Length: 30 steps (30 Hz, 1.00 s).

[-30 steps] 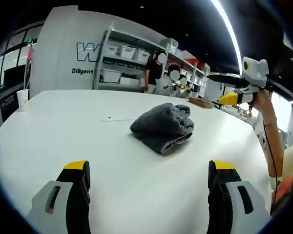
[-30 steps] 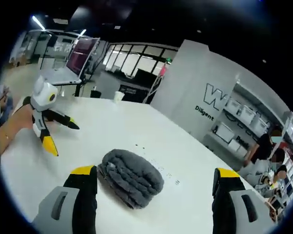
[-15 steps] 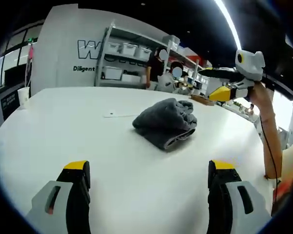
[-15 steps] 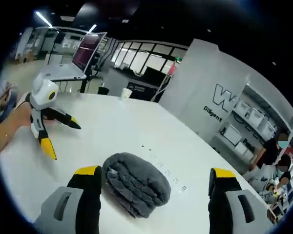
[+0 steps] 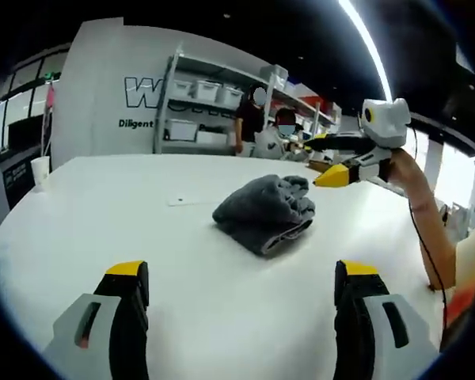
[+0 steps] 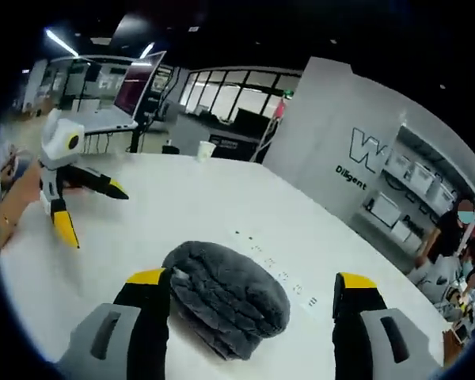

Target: Open the folded towel by lifting each exposed corner and separating the folded layers until the towel lies flat within the target outline without major curled edges

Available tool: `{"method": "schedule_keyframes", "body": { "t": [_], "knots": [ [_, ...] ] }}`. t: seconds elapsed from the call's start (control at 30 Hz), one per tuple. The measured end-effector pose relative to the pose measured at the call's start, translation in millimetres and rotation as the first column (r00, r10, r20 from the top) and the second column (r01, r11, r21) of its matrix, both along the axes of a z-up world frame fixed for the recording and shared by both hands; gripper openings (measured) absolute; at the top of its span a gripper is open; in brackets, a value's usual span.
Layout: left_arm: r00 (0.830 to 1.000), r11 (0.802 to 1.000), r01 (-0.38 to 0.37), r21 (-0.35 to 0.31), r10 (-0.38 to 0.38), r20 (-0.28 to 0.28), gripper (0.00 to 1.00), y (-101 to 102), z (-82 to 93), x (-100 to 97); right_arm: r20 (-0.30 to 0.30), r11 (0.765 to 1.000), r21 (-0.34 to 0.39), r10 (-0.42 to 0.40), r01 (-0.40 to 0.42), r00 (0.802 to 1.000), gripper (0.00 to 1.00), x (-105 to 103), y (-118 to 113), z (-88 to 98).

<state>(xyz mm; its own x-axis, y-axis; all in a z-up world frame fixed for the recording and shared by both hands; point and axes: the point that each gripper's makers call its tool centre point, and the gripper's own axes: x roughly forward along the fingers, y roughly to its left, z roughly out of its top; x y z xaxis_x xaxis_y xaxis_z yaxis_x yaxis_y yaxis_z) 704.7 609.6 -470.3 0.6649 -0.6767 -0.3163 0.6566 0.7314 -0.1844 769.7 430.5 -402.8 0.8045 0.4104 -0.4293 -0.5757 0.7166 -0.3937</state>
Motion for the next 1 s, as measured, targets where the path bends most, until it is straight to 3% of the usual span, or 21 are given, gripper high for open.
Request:
{"method": "schedule_keyframes", "body": {
  "t": [0.57,1.0],
  "knots": [
    [1.000,1.000,0.000,0.030,0.001,-0.019,0.97,2,-7.7,0.3,-0.062,0.997,-0.075,0.007,-0.012,0.998,0.81,6,4,-30.7],
    [1.000,0.999,0.007,0.041,-0.005,-0.029,0.97,0,-12.1,1.1,-0.090,0.995,-0.091,0.041,-0.050,0.995,0.67,6,9,-43.9]
  ]
}}
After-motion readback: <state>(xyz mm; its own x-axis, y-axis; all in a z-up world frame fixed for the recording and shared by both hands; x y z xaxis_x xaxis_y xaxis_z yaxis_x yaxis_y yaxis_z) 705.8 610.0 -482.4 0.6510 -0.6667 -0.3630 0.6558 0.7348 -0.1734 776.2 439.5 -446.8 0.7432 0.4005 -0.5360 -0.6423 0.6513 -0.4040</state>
